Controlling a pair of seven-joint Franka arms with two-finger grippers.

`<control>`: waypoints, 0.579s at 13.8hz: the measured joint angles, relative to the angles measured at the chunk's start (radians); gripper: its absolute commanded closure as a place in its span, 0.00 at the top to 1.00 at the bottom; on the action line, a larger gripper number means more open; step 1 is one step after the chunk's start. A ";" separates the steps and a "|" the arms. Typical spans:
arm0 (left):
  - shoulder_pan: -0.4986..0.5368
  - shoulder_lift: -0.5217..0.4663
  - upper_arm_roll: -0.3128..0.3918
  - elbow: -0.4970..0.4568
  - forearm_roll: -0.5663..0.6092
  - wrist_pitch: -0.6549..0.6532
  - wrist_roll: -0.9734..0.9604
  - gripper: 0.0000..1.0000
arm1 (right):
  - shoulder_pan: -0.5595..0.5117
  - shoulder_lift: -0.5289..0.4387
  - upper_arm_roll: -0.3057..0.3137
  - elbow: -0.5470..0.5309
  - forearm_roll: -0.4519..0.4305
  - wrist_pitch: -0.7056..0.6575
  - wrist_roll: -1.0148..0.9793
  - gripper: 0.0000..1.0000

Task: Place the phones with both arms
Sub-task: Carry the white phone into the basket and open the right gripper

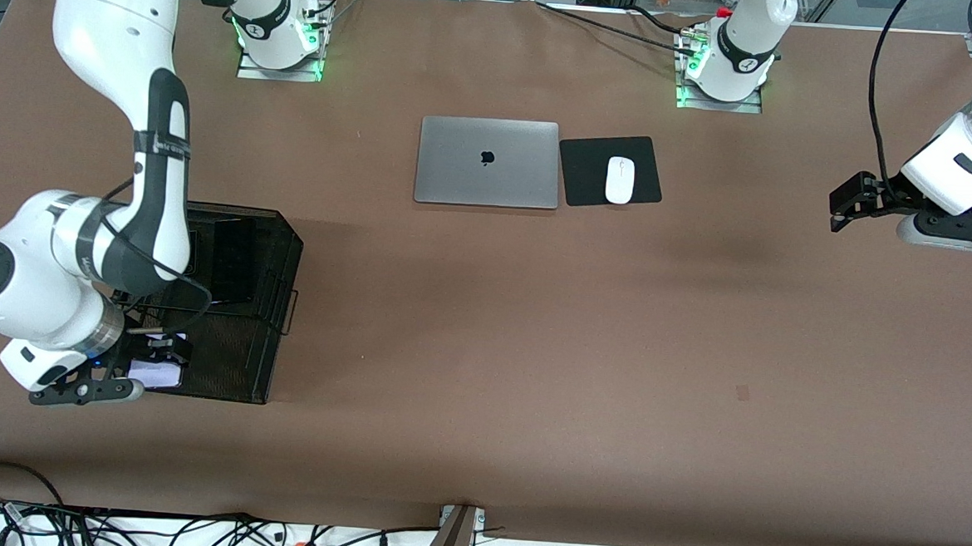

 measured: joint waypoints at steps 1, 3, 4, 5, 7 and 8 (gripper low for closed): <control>0.000 0.000 0.000 0.000 0.000 0.000 0.000 1.00 | -0.003 0.010 0.008 0.001 0.000 0.004 -0.005 0.00; 0.000 0.000 -0.001 0.001 0.000 0.000 0.000 1.00 | -0.011 0.027 0.030 -0.001 0.000 0.005 -0.008 0.00; -0.001 0.000 -0.001 0.001 0.000 0.000 0.000 1.00 | -0.017 0.036 0.043 -0.004 0.000 0.005 -0.008 0.00; -0.001 0.000 -0.001 0.001 0.000 0.000 0.000 1.00 | -0.024 0.048 0.052 -0.007 0.004 0.005 -0.008 0.00; -0.001 0.000 -0.001 0.001 0.000 0.000 0.000 1.00 | -0.035 0.070 0.059 -0.014 0.030 0.005 -0.009 0.73; -0.001 0.000 -0.001 0.001 0.000 0.000 0.000 1.00 | -0.040 0.079 0.061 -0.018 0.042 0.005 -0.009 1.00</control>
